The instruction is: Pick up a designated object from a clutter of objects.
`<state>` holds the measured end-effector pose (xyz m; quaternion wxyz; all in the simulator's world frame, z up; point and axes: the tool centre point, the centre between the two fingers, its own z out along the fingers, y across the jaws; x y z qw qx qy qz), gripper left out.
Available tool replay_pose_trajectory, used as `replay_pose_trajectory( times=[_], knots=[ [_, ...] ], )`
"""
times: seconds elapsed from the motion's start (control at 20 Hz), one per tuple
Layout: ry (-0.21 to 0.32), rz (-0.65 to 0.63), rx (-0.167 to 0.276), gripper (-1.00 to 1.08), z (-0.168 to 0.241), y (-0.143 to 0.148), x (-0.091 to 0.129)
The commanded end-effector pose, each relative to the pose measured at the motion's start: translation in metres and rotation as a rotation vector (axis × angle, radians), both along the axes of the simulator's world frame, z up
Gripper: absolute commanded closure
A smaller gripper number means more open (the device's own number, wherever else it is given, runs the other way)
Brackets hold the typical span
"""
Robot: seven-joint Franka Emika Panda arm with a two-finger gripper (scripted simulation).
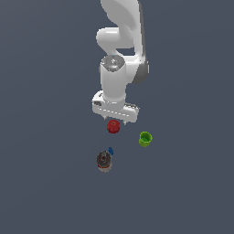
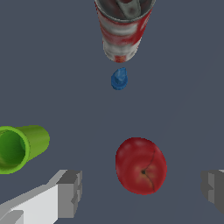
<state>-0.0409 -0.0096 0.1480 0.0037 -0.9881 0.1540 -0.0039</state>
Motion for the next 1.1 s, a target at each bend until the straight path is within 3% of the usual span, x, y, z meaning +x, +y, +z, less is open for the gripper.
replay_pose_trajectory(
  times=[0.0, 0.45, 1.05],
  knots=[
    [0.002, -0.03, -0.002, -0.92, -0.017, -0.003, -0.01],
    [0.008, -0.09, -0.005, -0.92, -0.049, -0.01, -0.034],
    [0.01, -0.095, -0.006, -0.92, -0.064, -0.011, -0.036]
  ],
)
